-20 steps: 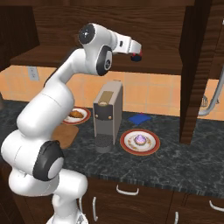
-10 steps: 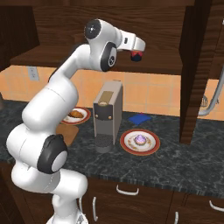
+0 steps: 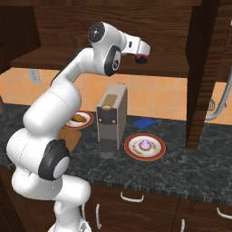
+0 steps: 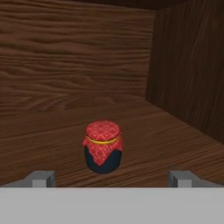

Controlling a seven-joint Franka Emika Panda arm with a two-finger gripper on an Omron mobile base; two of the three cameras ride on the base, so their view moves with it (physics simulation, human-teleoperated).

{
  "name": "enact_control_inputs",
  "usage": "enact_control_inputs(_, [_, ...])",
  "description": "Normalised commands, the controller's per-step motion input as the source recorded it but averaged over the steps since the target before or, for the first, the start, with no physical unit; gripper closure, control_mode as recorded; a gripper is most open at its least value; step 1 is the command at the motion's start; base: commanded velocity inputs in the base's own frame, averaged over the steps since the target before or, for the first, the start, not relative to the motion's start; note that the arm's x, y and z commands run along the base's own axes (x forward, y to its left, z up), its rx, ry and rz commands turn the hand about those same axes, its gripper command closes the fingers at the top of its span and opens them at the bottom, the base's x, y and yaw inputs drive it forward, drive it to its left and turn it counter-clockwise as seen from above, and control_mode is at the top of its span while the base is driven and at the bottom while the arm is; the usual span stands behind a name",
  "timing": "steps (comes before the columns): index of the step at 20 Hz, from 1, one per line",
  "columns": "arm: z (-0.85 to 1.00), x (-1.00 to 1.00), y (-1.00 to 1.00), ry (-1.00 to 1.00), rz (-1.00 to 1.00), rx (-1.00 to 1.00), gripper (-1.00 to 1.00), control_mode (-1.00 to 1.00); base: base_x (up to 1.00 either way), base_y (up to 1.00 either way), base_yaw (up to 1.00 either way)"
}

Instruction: From the different types of pastries on the counter, select a croissant and place it on the cutting board. Then retrieve a jar of jam from the cabinet and place it alongside the croissant on the cutting board.

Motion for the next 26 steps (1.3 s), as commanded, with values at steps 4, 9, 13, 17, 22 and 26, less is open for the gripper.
enact_control_inputs(4, [-0.08, 0.21, 0.14, 0.01, 0.00, 0.00, -1.00, -1.00, 0.00, 0.00, 0.00])
enact_control_inputs(9, [0.01, 0.31, -0.10, 0.08, 0.00, 0.00, -1.00, -1.00, 0.00, 0.00, 0.00])
enact_control_inputs(13, [0.00, 0.26, -0.42, 0.09, 0.00, 0.00, -1.00, -1.00, 0.00, 0.00, 0.00])
enact_control_inputs(17, [-0.09, 0.06, 0.17, -0.01, 0.00, 0.00, -1.00, -1.00, 0.00, 0.00, 0.00])
enact_control_inputs(22, [-0.18, 0.08, 0.12, 0.00, 0.00, 0.00, -1.00, -1.00, 0.00, 0.00, 0.00])
enact_control_inputs(26, [-0.03, 0.51, -0.13, 0.03, 0.00, 0.00, -1.00, -1.00, 0.00, 0.00, 0.00])
